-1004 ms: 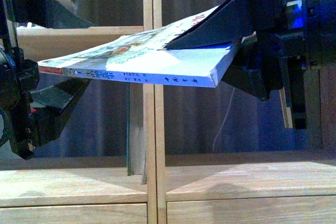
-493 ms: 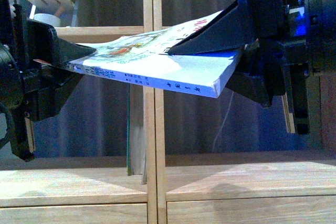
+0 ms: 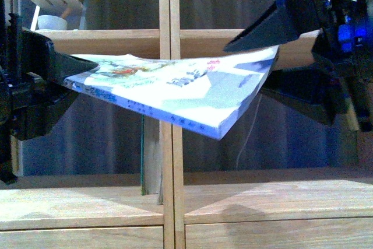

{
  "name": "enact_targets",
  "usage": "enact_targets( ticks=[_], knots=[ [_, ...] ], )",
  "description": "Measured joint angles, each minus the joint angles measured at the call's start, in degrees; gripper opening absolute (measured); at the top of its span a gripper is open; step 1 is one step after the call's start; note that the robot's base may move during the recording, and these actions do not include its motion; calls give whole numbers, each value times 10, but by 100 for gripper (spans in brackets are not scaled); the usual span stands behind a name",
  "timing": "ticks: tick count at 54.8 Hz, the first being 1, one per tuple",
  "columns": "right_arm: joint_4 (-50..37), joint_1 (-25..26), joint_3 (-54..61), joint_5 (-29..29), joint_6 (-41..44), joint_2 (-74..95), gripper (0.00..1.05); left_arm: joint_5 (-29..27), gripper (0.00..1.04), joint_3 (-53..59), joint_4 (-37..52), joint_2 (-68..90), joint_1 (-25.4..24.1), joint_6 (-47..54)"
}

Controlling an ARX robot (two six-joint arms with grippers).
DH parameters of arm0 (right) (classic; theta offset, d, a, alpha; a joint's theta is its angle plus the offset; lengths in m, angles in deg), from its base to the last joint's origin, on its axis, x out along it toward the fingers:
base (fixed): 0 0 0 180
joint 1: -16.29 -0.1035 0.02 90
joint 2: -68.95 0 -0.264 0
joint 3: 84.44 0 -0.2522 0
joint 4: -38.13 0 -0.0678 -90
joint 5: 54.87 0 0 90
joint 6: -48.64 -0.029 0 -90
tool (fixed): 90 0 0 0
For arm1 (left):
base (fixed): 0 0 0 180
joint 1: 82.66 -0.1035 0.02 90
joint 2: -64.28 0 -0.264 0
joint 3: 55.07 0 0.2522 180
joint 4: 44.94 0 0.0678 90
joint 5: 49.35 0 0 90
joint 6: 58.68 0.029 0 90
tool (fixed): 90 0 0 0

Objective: Organize books on shelf

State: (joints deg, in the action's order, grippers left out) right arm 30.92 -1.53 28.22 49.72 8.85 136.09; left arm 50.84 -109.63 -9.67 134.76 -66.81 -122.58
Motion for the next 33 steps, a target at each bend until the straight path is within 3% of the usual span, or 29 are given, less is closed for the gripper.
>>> enact_targets(
  ticks=[8,16,27,33],
  knots=[
    [-30,73,-1,-87,108,19,76,10,7,-18,-84,-34,-57,83],
    [-68,128,16,-132,228,44,99,36,7,-54,-170,-69,-123,202],
    [-77,155,31,-138,290,56,97,55,7,-80,-259,-74,-213,459],
    [-29,162,59,-146,348,28,82,66,7,-80,-257,-56,-246,594]
  ],
)
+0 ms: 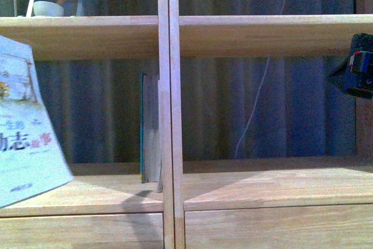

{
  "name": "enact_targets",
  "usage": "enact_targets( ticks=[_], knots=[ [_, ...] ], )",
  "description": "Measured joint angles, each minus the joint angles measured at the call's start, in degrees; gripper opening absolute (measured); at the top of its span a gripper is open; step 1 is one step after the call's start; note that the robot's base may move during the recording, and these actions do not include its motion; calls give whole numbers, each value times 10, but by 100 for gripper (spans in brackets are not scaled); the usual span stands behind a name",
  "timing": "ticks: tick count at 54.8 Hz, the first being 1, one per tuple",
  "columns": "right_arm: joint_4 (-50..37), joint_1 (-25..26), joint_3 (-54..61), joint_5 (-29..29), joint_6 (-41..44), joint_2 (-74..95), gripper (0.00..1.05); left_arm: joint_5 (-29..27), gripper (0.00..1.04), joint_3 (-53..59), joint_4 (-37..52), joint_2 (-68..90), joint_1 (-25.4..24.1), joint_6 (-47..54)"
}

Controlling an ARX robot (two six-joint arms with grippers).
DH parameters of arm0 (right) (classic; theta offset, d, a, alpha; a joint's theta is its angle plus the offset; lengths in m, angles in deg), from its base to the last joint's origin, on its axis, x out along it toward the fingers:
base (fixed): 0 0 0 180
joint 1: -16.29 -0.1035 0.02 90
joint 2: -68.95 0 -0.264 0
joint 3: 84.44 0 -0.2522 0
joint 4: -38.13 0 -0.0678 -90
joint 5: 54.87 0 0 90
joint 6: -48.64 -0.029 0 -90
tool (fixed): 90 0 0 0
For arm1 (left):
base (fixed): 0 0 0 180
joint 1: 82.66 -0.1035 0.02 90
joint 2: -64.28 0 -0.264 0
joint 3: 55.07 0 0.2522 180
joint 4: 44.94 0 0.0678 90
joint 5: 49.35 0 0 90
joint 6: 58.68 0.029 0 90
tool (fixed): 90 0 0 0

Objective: Organize books on shelf

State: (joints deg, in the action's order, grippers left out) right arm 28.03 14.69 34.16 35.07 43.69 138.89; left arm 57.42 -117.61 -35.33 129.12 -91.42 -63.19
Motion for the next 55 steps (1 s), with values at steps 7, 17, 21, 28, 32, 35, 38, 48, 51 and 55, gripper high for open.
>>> enact_targets(
  ticks=[7,17,21,28,32,35,38,48,51,55],
  knots=[
    [-33,14,88,0,28,-47,62,17,7,-3,22,38,-36,121],
    [-79,16,195,3,38,-100,33,25,7,-38,71,114,-35,239],
    [-92,16,230,2,41,-122,20,16,7,-68,96,152,-27,265],
    [-106,16,282,1,46,-156,3,8,7,-126,137,216,-7,292],
    [-110,16,304,1,46,-173,3,7,7,-155,152,247,6,303],
    [-111,16,320,2,46,-187,3,4,7,-178,164,273,15,308],
    [-112,16,335,1,46,-201,3,-2,7,-200,179,299,23,308],
    [-107,16,383,1,46,-256,3,-30,7,-284,214,409,58,308],
    [-99,16,398,1,46,-278,3,-45,7,-322,221,452,75,296],
    [-87,16,412,1,46,-304,3,-54,7,-364,223,494,97,286]
  ],
)
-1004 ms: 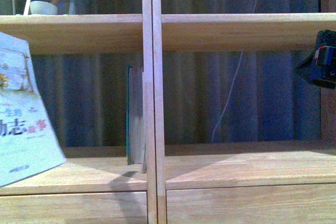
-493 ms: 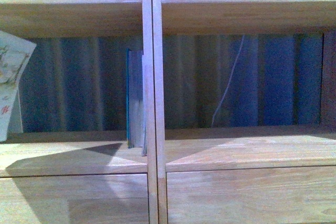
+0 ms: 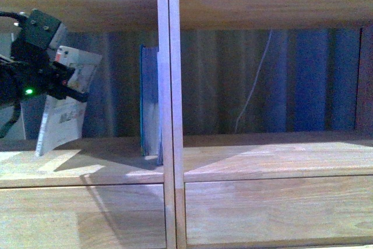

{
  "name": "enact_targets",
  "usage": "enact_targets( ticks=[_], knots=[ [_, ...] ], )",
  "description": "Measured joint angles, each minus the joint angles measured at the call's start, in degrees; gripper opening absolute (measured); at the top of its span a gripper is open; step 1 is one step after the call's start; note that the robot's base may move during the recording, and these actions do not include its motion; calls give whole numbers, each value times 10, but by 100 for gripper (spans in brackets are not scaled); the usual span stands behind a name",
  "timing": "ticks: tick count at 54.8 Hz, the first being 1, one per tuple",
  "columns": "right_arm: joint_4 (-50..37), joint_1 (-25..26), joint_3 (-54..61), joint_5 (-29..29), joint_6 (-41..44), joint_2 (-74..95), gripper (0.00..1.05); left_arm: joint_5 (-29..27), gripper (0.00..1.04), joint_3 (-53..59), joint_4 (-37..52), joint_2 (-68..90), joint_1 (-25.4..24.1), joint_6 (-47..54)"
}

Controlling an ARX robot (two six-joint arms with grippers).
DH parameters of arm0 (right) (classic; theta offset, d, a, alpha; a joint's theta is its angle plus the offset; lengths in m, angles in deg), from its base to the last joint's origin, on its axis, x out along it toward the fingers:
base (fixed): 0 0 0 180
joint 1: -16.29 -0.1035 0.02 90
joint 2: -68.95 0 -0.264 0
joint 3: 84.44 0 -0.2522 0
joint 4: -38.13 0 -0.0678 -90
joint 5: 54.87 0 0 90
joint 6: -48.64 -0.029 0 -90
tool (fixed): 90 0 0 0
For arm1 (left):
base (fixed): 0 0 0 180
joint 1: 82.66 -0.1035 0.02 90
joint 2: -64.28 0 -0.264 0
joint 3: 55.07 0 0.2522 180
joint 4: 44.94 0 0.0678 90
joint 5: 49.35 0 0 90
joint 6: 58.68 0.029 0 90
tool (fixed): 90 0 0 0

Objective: Organize books on shelf

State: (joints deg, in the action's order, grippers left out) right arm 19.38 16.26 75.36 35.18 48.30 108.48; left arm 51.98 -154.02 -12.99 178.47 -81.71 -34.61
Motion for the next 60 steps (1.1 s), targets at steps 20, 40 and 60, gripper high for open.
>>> enact_targets(
  ticks=[20,40,60],
  knots=[
    [56,0,33,0,0,-94,3,-29,7,-120,-20,110,60,-27],
    [94,0,57,0,0,-163,3,-83,31,-144,-26,137,80,-45],
    [165,0,57,0,0,-235,3,-104,85,-80,-26,103,82,-106]
  ],
)
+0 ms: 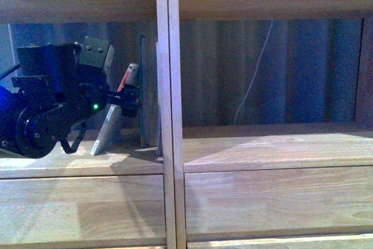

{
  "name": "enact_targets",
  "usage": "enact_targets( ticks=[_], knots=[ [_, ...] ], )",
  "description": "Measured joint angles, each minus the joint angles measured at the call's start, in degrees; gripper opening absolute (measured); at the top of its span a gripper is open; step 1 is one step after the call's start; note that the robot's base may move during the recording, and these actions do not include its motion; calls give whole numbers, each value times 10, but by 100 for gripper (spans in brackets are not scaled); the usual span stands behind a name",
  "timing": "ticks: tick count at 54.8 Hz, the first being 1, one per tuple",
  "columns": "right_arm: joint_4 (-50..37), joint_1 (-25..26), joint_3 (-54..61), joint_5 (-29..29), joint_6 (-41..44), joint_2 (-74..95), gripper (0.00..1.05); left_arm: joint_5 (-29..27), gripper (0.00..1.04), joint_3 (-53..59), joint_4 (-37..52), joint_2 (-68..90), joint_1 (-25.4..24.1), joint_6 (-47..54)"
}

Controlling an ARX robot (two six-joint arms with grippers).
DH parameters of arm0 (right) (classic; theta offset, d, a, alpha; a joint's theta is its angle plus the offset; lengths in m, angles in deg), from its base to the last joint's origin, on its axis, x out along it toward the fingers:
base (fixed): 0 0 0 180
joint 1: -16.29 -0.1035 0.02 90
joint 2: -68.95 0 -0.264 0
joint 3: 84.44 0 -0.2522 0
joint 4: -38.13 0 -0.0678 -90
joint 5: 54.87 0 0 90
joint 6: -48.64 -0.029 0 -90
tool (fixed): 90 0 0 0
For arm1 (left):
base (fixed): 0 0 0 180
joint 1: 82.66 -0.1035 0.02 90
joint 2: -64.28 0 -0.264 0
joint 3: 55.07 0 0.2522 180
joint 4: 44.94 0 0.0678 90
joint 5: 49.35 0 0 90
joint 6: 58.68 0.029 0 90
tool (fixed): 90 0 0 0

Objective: Organize books on shelf

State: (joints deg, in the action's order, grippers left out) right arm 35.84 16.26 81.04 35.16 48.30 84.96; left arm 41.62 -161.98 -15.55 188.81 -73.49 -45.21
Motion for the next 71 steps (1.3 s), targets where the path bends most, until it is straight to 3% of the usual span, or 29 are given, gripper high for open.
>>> enact_targets(
  ticks=[2,5,18,25,40,49,55,60,63,68,71],
  knots=[
    [9,0,0,0,0,-9,3,-4,94,16,0,-19,-2,-10],
    [18,0,0,0,0,-18,3,-5,99,31,-1,-38,-3,-15],
    [58,0,0,0,0,-58,3,-27,97,167,10,-167,-19,-66],
    [155,0,0,0,0,-140,3,-59,97,285,27,-271,-26,-92],
    [160,0,0,0,0,-156,3,-122,97,542,10,-530,-12,-127],
    [160,0,0,0,0,-157,3,-172,97,693,-101,-739,21,-127],
    [160,0,0,0,0,-157,3,-250,97,769,-208,-902,77,-110],
    [160,0,0,0,0,-157,3,-357,97,820,-328,-1057,156,-107],
    [160,0,0,0,0,-157,3,-379,97,843,-351,-1101,183,-107],
    [160,0,0,0,0,-157,3,-393,97,889,-343,-1130,200,-102],
    [160,0,0,0,0,-157,3,-302,86,925,-365,-1163,174,-114]
  ],
)
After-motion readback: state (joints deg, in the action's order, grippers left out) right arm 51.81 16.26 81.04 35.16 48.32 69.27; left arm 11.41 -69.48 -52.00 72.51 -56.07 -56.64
